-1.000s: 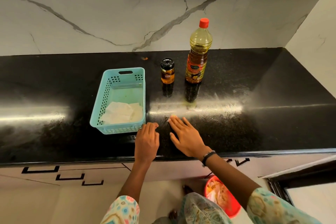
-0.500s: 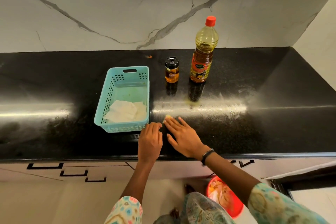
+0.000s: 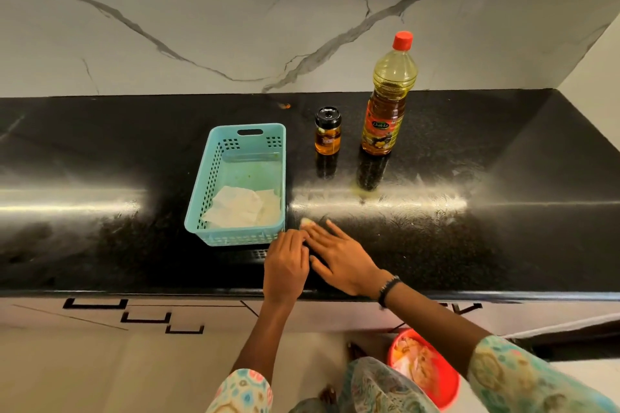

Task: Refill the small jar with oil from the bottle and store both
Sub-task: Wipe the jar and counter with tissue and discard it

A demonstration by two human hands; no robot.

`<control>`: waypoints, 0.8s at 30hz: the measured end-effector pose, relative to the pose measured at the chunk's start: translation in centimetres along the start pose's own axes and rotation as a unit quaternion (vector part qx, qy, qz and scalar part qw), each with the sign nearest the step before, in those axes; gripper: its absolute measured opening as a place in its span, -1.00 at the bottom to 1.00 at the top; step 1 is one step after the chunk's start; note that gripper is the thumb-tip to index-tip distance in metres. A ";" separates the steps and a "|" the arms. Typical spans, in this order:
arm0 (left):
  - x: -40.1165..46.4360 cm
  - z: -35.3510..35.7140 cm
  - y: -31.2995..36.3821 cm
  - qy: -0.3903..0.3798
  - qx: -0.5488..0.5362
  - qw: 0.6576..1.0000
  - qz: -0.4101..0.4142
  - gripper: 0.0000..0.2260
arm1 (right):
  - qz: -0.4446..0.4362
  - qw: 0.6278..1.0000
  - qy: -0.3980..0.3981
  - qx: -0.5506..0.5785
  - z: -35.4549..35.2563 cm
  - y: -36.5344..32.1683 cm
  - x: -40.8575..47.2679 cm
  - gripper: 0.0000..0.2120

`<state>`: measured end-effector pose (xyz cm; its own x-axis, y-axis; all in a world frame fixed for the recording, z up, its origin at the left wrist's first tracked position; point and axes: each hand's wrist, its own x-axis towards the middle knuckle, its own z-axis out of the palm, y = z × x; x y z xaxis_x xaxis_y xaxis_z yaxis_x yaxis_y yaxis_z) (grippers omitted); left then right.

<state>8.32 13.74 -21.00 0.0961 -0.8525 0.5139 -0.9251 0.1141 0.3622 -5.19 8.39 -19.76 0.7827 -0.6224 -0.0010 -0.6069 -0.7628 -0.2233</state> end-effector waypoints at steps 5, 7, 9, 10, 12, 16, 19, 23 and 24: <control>0.0 -0.1 -0.1 0.011 -0.017 1.000 -0.010 -0.83 | -0.031 0.999 0.011 -0.024 -0.3 2.8 -3.2 -0.49; 0.0 -0.1 -0.1 0.010 -0.017 1.000 -0.015 -0.82 | 0.021 0.999 0.009 -0.037 -0.7 3.8 -1.4 -0.46; 0.0 -0.1 0.0 0.009 -0.015 1.000 -0.016 -0.82 | 0.056 0.998 0.006 -0.034 -0.5 3.4 1.2 -0.38; -0.1 -0.2 -0.1 0.009 -0.014 1.000 -0.016 -0.81 | 0.063 0.997 0.010 -0.031 -0.3 2.8 2.3 -0.36; 0.0 -0.2 -0.1 0.014 -0.011 1.000 -0.015 -0.82 | 0.045 0.999 0.017 -0.021 0.1 1.1 3.2 -0.37; -0.1 -0.2 -0.1 0.010 -0.006 1.000 -0.013 -0.82 | -0.058 0.998 -0.001 0.010 0.5 -0.3 -1.0 -0.49; -0.1 -0.3 -0.1 0.011 -0.027 0.999 -0.027 -0.81 | -0.035 0.999 -0.001 -0.007 0.0 2.2 -3.6 -0.49; 0.0 -0.3 0.0 0.015 -0.031 0.999 -0.026 -0.80 | 0.071 0.996 0.004 -0.047 -0.9 3.2 -0.6 -0.41; 0.0 -0.2 0.0 0.013 -0.031 0.999 -0.028 -0.80 | 0.081 0.995 0.002 -0.052 -0.8 2.6 0.7 -0.37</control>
<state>8.39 13.85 -20.81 0.1571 -0.8444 0.5121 -0.8939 0.0988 0.4372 -6.33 5.88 -19.56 0.6734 -0.7389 -0.0253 -0.7360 -0.6667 -0.1177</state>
